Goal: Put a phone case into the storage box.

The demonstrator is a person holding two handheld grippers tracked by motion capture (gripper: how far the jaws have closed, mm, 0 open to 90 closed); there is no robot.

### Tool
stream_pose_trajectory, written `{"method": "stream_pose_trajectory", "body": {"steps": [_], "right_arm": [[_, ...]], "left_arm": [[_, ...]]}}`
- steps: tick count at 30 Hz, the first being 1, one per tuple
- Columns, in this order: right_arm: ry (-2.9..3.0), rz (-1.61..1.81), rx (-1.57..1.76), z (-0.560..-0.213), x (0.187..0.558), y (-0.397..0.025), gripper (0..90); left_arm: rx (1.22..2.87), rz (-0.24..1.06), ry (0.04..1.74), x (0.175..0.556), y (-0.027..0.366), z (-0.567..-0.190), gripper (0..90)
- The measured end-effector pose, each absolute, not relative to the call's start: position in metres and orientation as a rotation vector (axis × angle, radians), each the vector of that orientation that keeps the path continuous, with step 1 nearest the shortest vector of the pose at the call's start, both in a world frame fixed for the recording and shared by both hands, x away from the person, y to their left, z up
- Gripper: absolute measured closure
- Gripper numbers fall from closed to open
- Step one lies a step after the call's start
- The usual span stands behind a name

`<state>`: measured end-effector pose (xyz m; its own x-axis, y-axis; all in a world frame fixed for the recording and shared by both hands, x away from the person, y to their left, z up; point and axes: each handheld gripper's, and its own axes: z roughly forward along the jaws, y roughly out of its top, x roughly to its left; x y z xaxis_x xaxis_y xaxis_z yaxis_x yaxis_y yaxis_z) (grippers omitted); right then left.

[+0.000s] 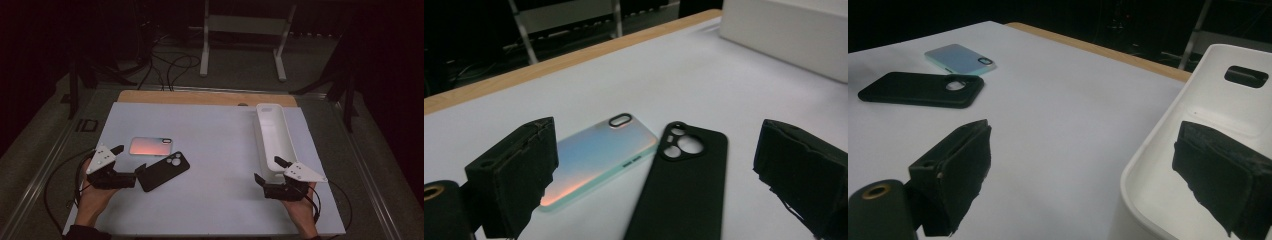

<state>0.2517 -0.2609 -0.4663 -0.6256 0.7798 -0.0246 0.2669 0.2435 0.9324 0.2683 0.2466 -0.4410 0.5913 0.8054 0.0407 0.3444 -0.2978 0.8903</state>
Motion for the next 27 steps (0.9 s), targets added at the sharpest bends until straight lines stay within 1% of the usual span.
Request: {"method": "stream_pose_trajectory", "body": {"steps": [4, 10, 13, 18, 21, 24, 25, 27], "right_arm": [[2.03, 1.377, 0.955, -0.467, 0.252, -0.261, 8.6], [2.028, 1.377, 0.952, -0.467, 0.252, -0.261, 8.6], [2.027, 1.378, 0.957, -0.467, 0.252, -0.261, 8.6], [2.031, 1.381, 0.96, -0.467, 0.252, -0.26, 8.6], [2.027, 1.382, 0.956, -0.467, 0.252, -0.259, 8.6], [2.025, 1.383, 0.953, -0.467, 0.252, -0.26, 8.6], [2.025, 1.383, 0.954, -0.467, 0.252, -0.26, 8.6], [2.025, 1.386, 0.957, -0.467, 0.252, -0.261, 8.6]], "left_arm": [[1.905, 0.631, 0.924, 0.279, 0.242, -0.438, 6.2], [1.872, 0.634, 0.948, 0.296, 0.244, -0.437, 17.8], [1.866, 0.647, 0.943, 0.304, 0.246, -0.436, 29.1], [1.879, 0.652, 0.97, 0.321, 0.248, -0.435, 42.5], [1.899, 0.614, 1.008, 0.336, 0.252, -0.438, 54.1], [1.922, 0.587, 1.036, 0.349, 0.256, -0.444, 63.3], [1.931, 0.583, 1.048, 0.354, 0.257, -0.446, 66.0], [1.94, 0.584, 1.072, 0.361, 0.259, -0.45, 68.5]]}}
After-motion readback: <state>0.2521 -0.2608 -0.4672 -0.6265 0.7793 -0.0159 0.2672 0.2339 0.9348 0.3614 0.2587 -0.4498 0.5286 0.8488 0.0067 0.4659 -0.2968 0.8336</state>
